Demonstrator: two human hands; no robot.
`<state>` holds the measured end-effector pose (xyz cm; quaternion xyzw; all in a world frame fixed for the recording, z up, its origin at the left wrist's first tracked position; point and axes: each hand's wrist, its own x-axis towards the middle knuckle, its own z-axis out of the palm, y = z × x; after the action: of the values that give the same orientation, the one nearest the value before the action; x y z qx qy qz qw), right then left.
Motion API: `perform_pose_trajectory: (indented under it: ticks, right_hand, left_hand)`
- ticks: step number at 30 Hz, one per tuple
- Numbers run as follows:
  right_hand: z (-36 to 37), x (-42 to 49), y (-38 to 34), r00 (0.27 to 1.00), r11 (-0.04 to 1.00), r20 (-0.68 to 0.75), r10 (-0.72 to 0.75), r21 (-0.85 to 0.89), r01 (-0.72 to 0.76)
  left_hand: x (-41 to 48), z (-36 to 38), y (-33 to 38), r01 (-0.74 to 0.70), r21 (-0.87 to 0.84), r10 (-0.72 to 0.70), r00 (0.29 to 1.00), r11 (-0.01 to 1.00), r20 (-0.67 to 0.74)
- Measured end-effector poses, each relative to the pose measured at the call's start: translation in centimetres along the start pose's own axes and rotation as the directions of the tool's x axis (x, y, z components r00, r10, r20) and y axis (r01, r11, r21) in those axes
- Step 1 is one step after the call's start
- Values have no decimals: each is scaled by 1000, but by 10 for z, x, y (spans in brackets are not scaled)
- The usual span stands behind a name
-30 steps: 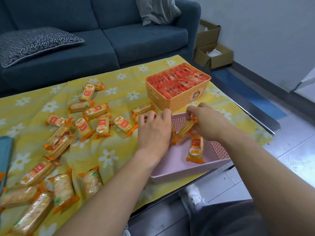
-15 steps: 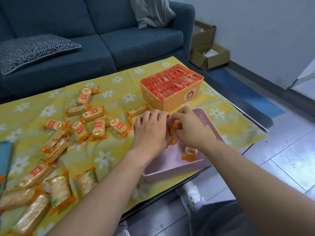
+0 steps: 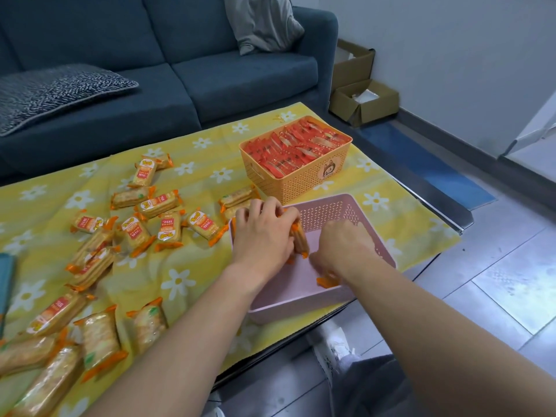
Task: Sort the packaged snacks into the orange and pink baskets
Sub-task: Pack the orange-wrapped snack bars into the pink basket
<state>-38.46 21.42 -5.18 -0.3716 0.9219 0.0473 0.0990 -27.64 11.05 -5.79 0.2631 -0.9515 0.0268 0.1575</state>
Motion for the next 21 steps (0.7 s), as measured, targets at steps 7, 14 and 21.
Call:
perform_pose_trajectory:
  ticks: [7,14,21]
  right_hand:
    - [-16,1,6,994,988,102,-45,152,29]
    - [-28,7,25,1000,760,0,15,649,-12]
    - [-8,13,5,983,797,-168,-75,582,161]
  left_hand:
    - [0,-2,-1,42,-91,-44,999,995,-25]
    - [0,-3,-5,44,-100,-48,998,994,-36]
    - [2,-1,-5,72,-121,-73,997,990,-6]
